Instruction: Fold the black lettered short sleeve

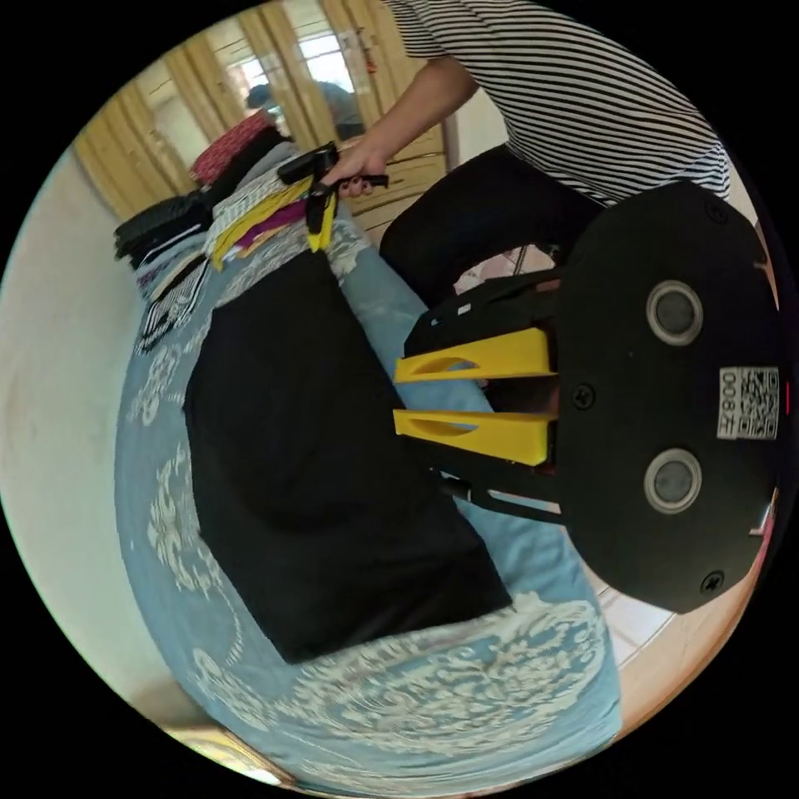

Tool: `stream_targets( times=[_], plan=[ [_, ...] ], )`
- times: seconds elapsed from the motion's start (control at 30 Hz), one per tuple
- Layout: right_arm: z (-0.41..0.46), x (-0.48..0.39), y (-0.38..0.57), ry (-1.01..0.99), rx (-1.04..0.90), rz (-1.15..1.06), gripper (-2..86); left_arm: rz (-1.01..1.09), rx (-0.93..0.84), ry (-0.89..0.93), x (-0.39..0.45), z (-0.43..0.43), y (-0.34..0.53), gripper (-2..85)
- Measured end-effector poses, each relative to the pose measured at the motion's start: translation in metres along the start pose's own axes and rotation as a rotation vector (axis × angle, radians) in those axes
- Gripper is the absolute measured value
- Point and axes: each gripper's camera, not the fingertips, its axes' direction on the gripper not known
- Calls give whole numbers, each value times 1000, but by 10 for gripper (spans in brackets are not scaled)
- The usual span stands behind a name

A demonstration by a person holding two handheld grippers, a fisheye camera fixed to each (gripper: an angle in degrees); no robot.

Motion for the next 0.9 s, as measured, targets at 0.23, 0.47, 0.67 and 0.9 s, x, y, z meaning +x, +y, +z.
stream_targets(
  times=[0.23, 0.47, 0.67, 0.9],
  plan=[
    [22, 30, 13, -168, 27, 57, 49, 424, -39, 32, 159, 37, -89, 83],
    [29, 25, 23, -355, 76, 10, 31, 657, -15, -161, 273, 55, -128, 87],
    [37, -4, 19, -294, 36, -85, 34, 627, 16, -291, 314, 53, -134, 30],
    [30, -2, -3, -220, 115, -64, 65, 534, 54, -228, 324, 34, -132, 15]
  ],
)
